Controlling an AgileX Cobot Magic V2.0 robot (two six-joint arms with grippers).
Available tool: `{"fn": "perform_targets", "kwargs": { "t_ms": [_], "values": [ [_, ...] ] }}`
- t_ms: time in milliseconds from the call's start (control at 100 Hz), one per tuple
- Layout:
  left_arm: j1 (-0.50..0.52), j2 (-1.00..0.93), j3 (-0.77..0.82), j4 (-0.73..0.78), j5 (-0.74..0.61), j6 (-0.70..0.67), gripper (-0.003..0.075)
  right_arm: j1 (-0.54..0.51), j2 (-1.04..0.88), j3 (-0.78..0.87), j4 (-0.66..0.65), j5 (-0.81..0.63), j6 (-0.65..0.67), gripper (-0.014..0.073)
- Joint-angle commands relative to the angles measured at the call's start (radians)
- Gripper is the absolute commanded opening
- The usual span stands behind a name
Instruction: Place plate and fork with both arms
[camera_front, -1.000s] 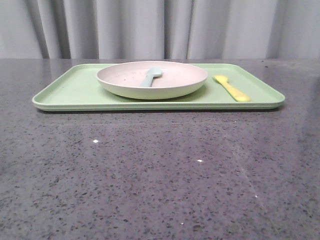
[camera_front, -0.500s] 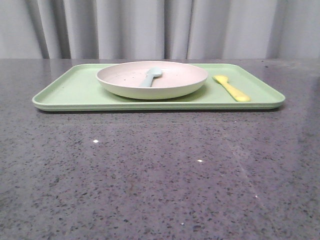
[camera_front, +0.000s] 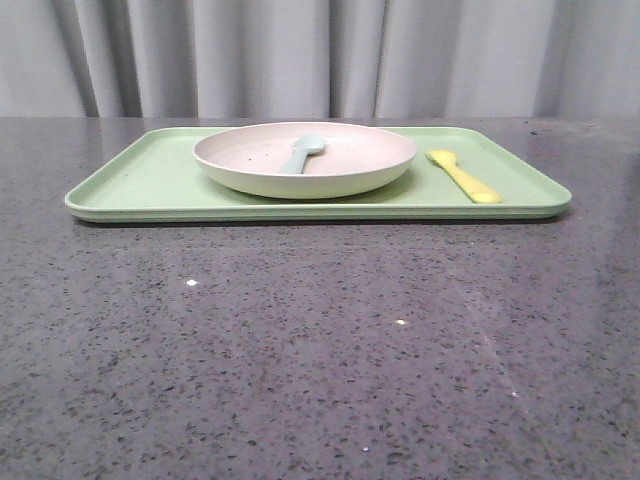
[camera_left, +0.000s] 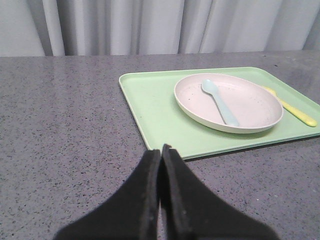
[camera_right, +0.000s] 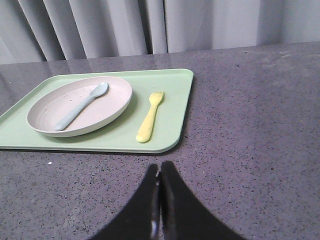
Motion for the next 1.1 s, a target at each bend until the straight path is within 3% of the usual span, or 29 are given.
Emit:
{"fn": "perform_targets", "kwargs": {
  "t_ms": [0, 740, 1090],
  "values": [
    [-0.008, 0.010, -0.027, -0.021, -0.068, -0.001, -0.0020, -0.003, 0.009, -0.025, -0.019, -0.074, -0.011, -0.0068],
    [-0.002, 0.010, -0.027, 0.015, -0.068, -0.001, -0.0020, -0.003, 0.009, -0.025, -0.019, -0.074, -0.011, -0.0068],
    [0.107, -0.043, 0.174, 0.087, -0.426, -0.005, -0.0020, -0.003, 0.009, -0.025, -0.019, -0.074, -0.011, -0.0068]
  ]
}}
